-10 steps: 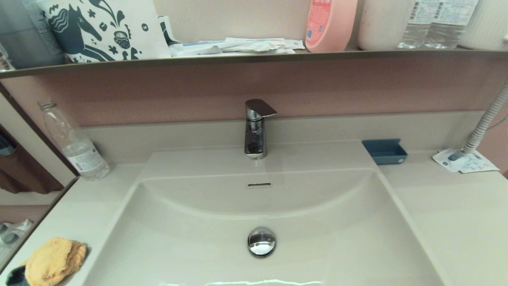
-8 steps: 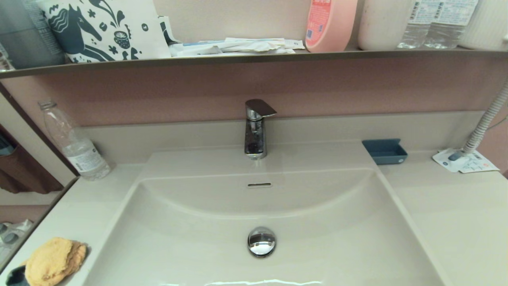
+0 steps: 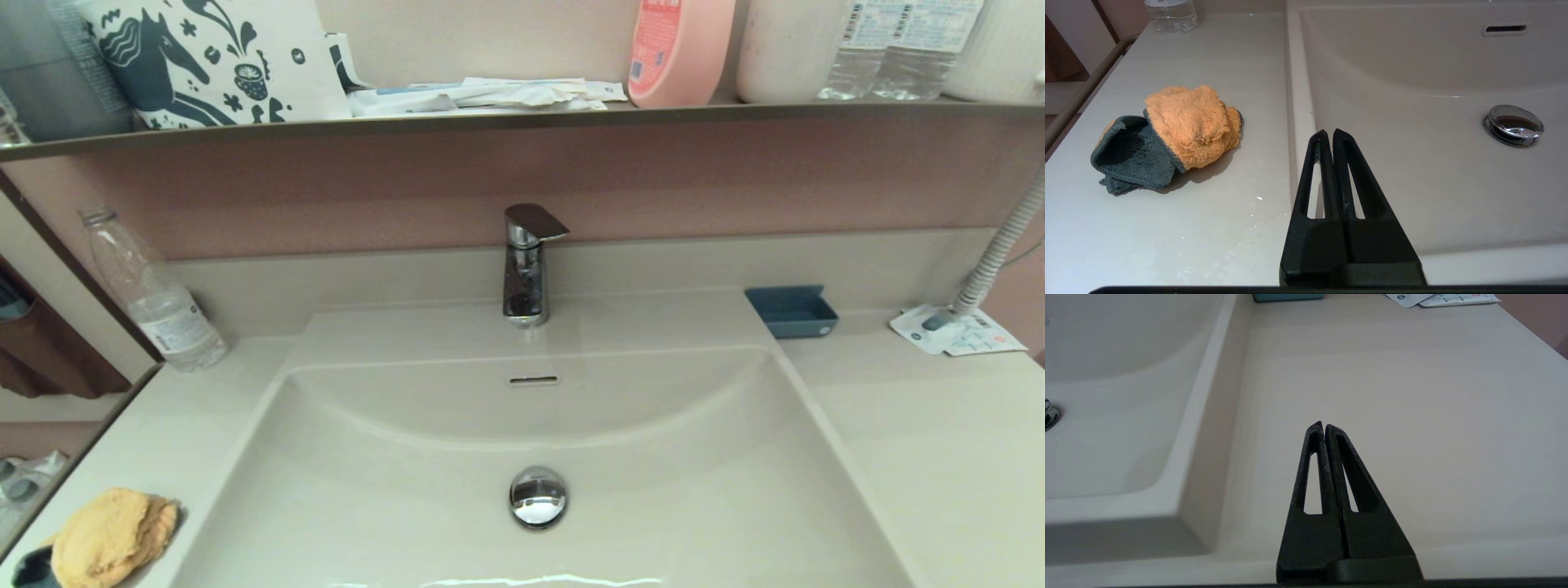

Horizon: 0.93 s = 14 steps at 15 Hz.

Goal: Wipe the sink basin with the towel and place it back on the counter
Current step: Turn on the faucet

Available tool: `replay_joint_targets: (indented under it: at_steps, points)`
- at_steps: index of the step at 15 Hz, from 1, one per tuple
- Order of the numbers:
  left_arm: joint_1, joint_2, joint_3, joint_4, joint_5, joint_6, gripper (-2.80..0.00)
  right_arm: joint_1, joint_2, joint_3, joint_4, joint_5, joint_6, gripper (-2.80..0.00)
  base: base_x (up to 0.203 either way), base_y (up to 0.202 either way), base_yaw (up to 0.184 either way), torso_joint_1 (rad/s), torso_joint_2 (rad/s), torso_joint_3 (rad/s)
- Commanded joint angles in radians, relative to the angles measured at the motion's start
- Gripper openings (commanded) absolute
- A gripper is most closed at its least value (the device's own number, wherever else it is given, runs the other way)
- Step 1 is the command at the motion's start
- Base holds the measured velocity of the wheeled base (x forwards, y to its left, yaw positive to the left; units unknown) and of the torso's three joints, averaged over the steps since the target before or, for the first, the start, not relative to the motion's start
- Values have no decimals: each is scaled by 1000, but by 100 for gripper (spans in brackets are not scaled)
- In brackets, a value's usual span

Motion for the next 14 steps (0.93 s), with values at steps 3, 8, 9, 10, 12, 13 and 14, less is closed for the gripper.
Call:
replay_joint_targets:
  at_steps: [3,8,9,10,12,13,14]
  points:
    - [0,0,0,0,0,0,-280,0,7,-85,10,18,-2,-280,0,0,0,0,0,0]
    - [0,0,0,0,0,0,-280,3,170,-240,21,73,-12,-280,0,0,0,0,0,0]
    - [0,0,0,0,0,0,-280,4,223,-267,18,83,-13,-280,0,0,0,0,0,0]
    - [0,0,0,0,0,0,-280,5,281,-303,16,100,-14,-280,0,0,0,0,0,0]
    - [0,0,0,0,0,0,-280,6,414,-383,7,144,-15,-280,0,0,0,0,0,0]
    - [0,0,0,0,0,0,-280,6,498,-424,-7,169,-18,-280,0,0,0,0,0,0]
    - [0,0,0,0,0,0,-280,7,584,-465,-29,191,-27,-280,0,0,0,0,0,0]
